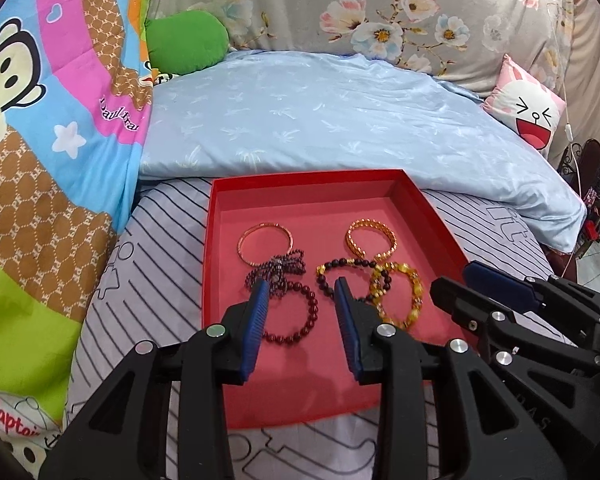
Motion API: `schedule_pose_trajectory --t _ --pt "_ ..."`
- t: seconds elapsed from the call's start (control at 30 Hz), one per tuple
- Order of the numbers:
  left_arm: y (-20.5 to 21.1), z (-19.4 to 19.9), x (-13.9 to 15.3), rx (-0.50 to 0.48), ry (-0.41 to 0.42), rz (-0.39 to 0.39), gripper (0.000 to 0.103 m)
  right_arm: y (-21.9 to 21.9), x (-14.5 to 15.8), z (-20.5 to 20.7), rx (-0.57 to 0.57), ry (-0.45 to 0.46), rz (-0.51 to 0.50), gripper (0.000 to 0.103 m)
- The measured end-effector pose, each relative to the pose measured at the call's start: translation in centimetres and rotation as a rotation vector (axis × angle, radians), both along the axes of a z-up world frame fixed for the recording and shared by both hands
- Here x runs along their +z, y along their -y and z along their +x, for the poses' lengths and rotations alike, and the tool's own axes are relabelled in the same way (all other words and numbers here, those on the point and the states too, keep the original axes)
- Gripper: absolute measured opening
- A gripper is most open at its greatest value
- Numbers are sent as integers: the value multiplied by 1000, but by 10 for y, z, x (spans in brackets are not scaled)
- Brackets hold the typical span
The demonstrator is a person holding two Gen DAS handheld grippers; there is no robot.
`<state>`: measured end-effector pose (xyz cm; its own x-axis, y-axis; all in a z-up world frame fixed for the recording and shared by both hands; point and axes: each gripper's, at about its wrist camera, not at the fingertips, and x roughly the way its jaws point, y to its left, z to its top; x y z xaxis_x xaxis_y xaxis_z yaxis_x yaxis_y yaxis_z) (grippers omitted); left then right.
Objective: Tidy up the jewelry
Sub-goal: 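Withdraw both tools toward the yellow bead bracelet and the gold ring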
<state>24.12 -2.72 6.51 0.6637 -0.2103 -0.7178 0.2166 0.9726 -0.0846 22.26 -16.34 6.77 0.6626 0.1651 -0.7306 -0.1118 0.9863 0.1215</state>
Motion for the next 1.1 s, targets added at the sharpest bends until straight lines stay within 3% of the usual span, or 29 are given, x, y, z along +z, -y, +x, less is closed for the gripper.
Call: schedule_pose_trajectory --t 0.33,0.63,1.1 --pt "-23 -64 0 26 -2 -8 33 2 -11 -71 23 -38 -30 32" --pt "-46 -116 -17 49 -41 -2 33 -7 -35 -124 68 -99 -64 32" --pt "-66 -168 -51 79 -127 -5 33 -18 -70 -156 87 -178 -79 32"
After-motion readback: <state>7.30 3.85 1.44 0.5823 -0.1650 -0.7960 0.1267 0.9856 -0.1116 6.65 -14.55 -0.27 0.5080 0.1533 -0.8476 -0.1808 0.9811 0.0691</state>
